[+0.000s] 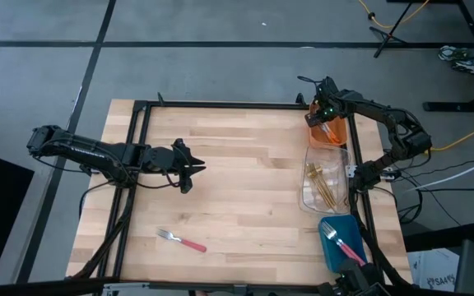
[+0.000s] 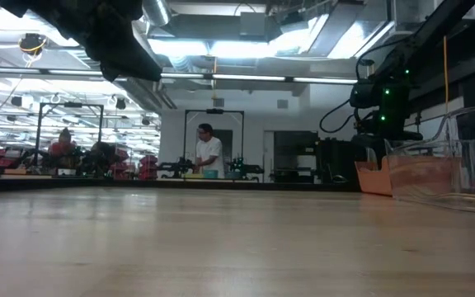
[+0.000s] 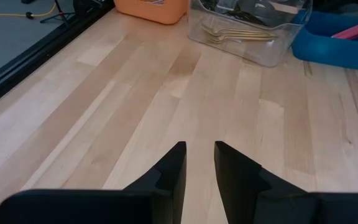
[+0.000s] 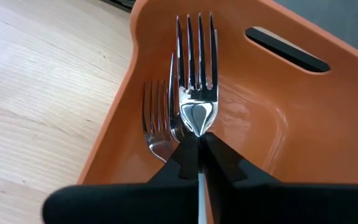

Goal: Sort silverware by color (type)
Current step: Put the orange fork into the orange bin, then put the pink fork into the blue bin

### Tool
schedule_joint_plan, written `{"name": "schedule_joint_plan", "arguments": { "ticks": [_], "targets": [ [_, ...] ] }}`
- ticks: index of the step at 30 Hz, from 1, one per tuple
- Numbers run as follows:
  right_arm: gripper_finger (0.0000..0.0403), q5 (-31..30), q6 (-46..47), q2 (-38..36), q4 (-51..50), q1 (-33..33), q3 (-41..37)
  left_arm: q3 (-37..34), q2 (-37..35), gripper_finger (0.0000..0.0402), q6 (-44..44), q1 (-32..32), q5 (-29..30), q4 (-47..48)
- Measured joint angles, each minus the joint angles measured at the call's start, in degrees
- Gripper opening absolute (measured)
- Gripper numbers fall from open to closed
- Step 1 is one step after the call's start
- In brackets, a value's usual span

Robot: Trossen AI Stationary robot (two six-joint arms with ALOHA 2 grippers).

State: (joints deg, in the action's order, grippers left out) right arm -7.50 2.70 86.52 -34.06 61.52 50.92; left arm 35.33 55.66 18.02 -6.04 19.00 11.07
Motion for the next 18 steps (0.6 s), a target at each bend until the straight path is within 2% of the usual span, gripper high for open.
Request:
{"name": "schedule_joint_plan", "arguments": {
  "ticks": [11, 18],
  "targets": [
    [0.0059, 1.11, 0.05, -0.02, 1.19, 0.01, 0.07, 0.00, 0.00, 0.0077, 0.00, -0.01, 0.02, 0.02],
    [0.0067, 1.13, 0.09, -0.02, 1.16, 0.00, 0.07, 0.00, 0.00, 0.0077, 0.00, 0.01, 0.01, 0.00]
  ]
}}
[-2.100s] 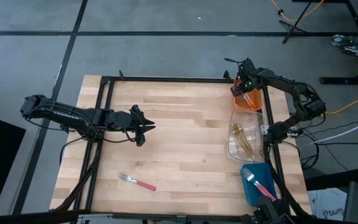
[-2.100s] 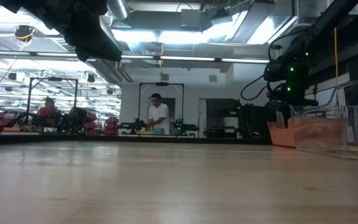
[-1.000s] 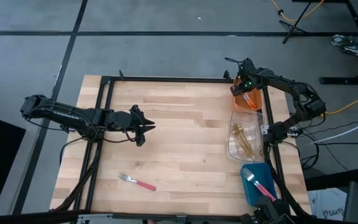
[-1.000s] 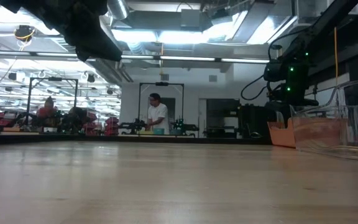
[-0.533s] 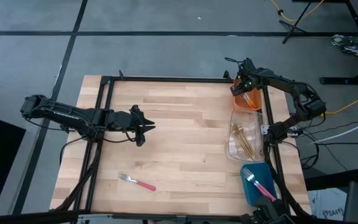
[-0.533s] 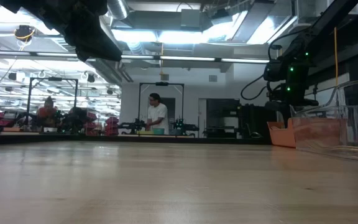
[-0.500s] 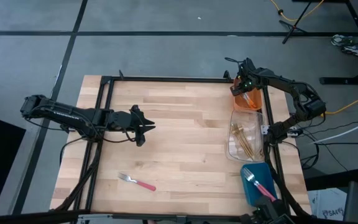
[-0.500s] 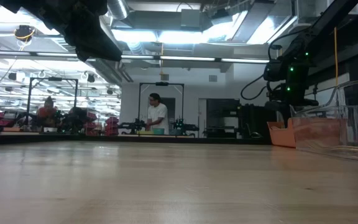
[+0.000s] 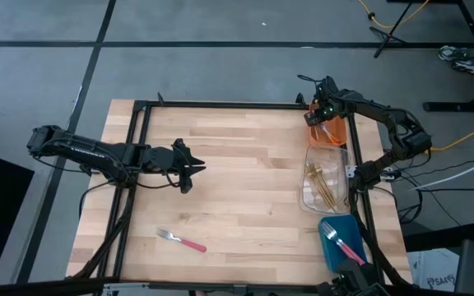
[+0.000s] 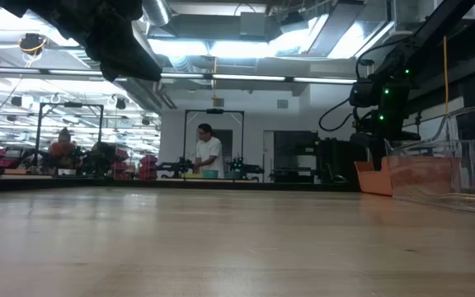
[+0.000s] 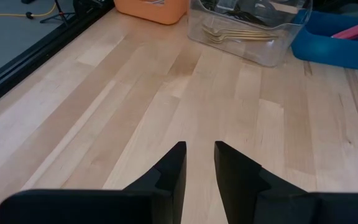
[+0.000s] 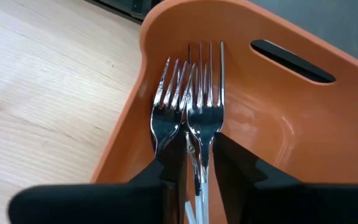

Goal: Sort silverware by color (type)
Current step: Put the pink fork into the blue bin

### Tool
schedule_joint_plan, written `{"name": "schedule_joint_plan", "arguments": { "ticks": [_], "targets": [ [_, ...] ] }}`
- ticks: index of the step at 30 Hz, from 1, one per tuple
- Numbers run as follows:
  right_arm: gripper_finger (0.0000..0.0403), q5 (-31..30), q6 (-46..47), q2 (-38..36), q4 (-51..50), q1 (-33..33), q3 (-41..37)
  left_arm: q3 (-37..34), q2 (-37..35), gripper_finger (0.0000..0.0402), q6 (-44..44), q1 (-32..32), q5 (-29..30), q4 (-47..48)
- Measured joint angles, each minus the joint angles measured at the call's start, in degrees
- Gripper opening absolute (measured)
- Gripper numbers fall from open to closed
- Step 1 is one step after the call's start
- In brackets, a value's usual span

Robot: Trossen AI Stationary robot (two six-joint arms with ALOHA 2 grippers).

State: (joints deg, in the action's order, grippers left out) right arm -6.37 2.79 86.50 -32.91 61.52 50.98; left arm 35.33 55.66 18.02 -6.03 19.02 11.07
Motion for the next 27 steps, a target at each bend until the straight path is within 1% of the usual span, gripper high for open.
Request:
{"name": "schedule_joint_plan", "arguments": {
  "ticks": [3, 8, 12, 16, 21, 27],
  "targets": [
    [0.0067, 0.00, 0.00, 0.00, 0.00, 0.00, 0.00, 0.00, 0.00, 0.0077, 0.16, 0.01, -0.01, -0.19],
    [0.0067, 0.00, 0.00, 0.00, -0.02, 0.00, 0.00, -0.02, 0.00, 0.0077, 2.81, -0.01, -0.01, -1.90],
    [0.0067, 0.00, 0.00, 0.00, -0.04, 0.00, 0.00, -0.02, 0.00, 0.0077, 2.63, 0.00, -0.01, -3.29],
    [0.0067, 0.02, -0.02, 0.00, -0.22, 0.00, 0.00, -0.02, 0.00, 0.0077, 2.62, 0.00, -0.01, -7.10],
    [0.0067, 0.72, -0.02, -0.25, -1.05, 0.00, 0.00, -0.02, 0.00, 0.0077, 2.45, 0.00, -1.13, -14.54],
    [0.0067, 1.97, -1.51, -4.03, -3.43, 0.00, 0.00, -0.02, 0.00, 0.0077, 2.40, -0.01, -3.46, -19.36]
  ]
}}
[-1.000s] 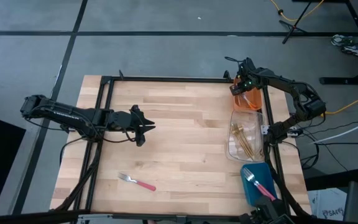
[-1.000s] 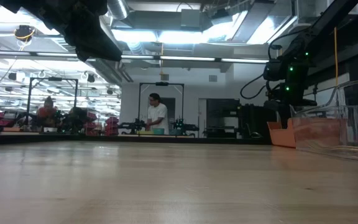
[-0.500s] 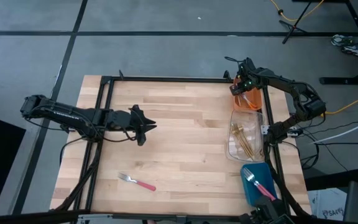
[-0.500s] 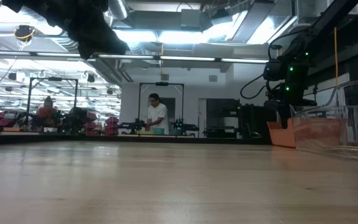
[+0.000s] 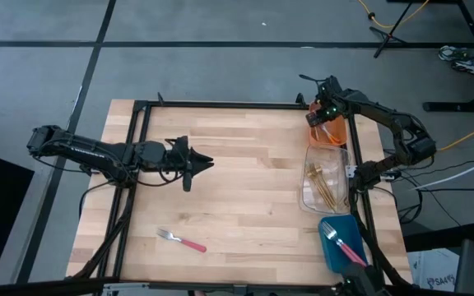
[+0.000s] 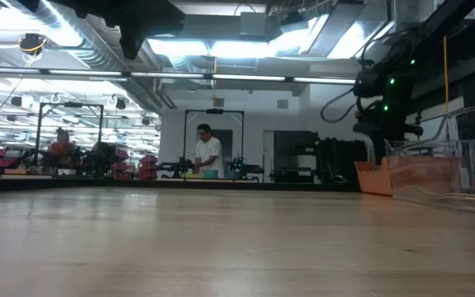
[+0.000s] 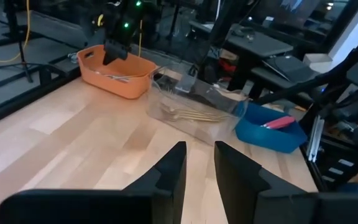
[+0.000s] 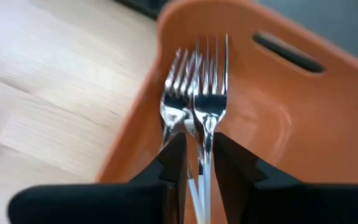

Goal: Sort silverware by color (type)
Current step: Put the pink fork into the blue bin

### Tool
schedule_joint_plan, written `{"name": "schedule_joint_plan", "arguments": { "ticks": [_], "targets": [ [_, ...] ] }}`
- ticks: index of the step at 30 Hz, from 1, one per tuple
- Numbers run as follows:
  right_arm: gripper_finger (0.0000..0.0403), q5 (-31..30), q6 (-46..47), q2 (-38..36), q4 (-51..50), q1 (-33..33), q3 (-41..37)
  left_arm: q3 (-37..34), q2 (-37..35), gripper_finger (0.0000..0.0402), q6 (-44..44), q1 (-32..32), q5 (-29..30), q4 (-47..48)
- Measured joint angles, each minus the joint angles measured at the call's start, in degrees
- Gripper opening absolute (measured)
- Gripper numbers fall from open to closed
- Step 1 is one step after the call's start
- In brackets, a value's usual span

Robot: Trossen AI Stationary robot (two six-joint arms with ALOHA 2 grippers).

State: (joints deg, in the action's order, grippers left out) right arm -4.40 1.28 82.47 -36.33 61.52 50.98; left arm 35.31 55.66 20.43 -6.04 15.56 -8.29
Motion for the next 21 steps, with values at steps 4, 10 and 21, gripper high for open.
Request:
{"name": "schedule_joint_plan", "arguments": {
  "ticks": [4, 10, 21],
  "targets": [
    [0.0067, 1.58, 0.65, -4.79, 0.00, 0.00, 0.00, 0.00, -0.02, 0.0077, 0.01, -0.02, -0.03, -0.49],
    [0.0067, 4.57, 2.44, -13.12, -2.75, -0.13, -0.01, 0.00, 0.27, 0.0077, 0.05, -0.05, 0.01, -0.63],
    [0.0067, 4.87, 10.22, -24.07, -3.18, -19.09, -0.04, 0.19, 9.26, 0.0077, -4.38, -4.61, -0.01, -10.63]
  ]
}}
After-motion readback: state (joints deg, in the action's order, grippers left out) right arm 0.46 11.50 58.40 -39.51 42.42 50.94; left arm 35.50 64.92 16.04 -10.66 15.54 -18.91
